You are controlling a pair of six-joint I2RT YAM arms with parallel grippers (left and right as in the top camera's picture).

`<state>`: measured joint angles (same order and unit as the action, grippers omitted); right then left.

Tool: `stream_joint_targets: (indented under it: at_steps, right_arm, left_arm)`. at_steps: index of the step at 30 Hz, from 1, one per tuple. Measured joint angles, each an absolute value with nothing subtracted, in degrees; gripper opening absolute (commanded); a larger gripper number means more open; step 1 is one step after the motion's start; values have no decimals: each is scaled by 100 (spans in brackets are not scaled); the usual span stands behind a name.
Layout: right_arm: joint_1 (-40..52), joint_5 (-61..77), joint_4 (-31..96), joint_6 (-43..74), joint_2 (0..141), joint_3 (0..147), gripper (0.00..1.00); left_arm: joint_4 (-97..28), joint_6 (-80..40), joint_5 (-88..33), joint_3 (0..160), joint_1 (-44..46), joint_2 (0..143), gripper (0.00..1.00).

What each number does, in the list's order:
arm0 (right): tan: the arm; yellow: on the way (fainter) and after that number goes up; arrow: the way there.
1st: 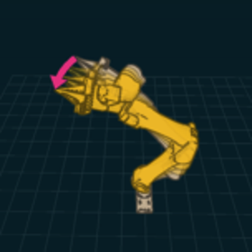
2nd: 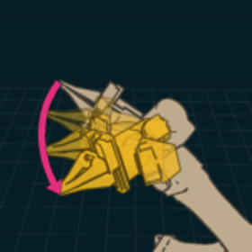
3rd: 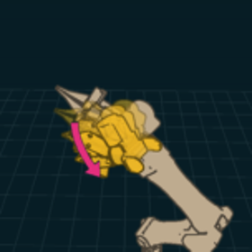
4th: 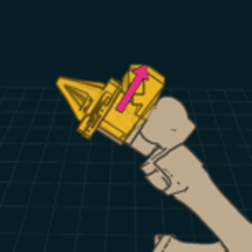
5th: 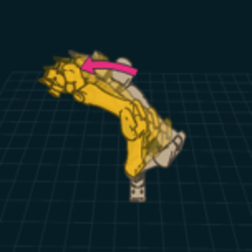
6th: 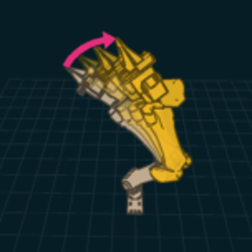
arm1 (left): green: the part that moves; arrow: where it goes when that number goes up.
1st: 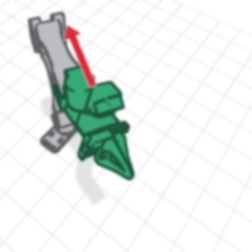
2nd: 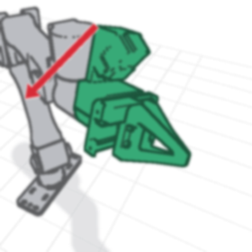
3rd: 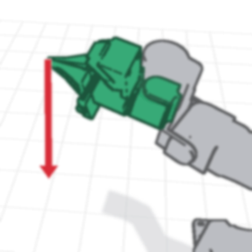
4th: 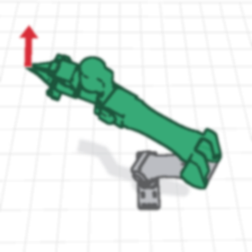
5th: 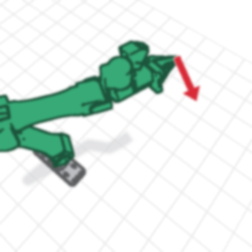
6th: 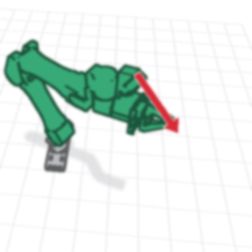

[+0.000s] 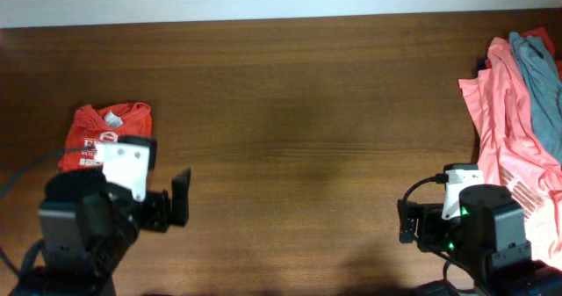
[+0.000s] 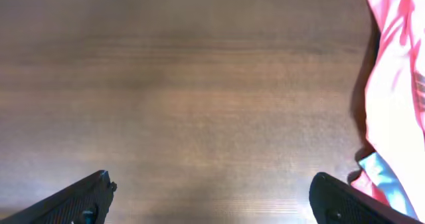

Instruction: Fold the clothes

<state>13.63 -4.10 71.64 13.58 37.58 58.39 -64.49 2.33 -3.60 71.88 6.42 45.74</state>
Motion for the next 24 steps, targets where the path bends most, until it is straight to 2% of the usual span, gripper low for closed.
stream_joint_targets:
  at_steps: [14, 24]
  right_arm:
    - [1363, -410, 7164, 1358, 3760, 5826, 99]
    - [1361, -410, 7159, 1350, 3730, 5824, 99]
  left_arm:
    - [-8370, 233, -357, 7122, 642, 4484, 99]
    - [-8484, 233, -357, 7118, 642, 4484, 99]
